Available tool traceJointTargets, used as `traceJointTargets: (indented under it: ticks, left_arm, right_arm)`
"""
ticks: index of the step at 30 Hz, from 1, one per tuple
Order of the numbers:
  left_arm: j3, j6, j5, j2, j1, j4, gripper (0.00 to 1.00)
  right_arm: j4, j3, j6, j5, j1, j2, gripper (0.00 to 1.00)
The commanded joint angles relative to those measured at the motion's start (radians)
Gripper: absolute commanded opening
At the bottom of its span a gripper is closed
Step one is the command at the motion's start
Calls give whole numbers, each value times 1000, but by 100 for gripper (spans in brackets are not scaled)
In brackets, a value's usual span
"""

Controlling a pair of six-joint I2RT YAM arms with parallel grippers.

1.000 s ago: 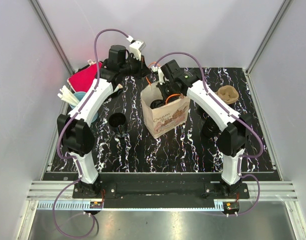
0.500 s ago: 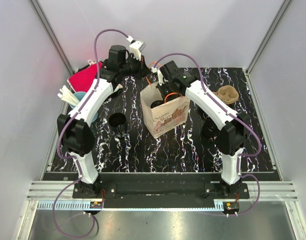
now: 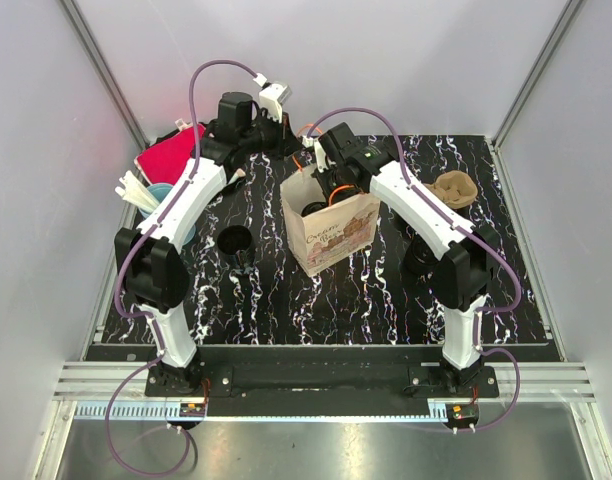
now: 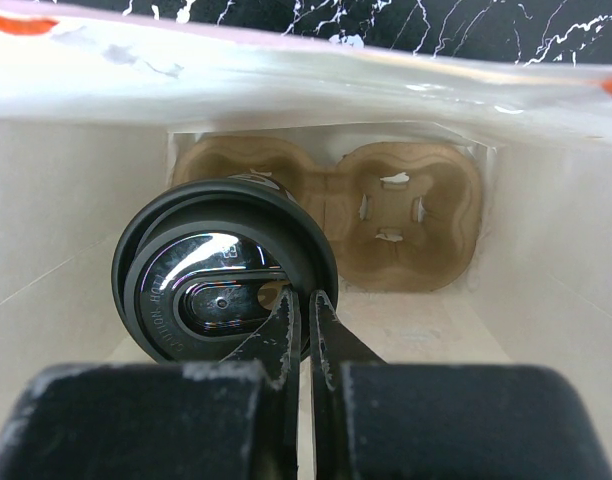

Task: Pack the takeout coffee

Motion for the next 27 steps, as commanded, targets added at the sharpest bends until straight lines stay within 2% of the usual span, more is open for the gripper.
traceJointTargets:
  ticks: [1,27]
  left_arm:
    - [-5,-14,28,-41,3,59,0]
    - [-22,-22,37,-48,4,70,0]
  right_arm:
    - [44,0,-13,6,11,-6,0]
    - [48,31,-11,-29,11,29,0]
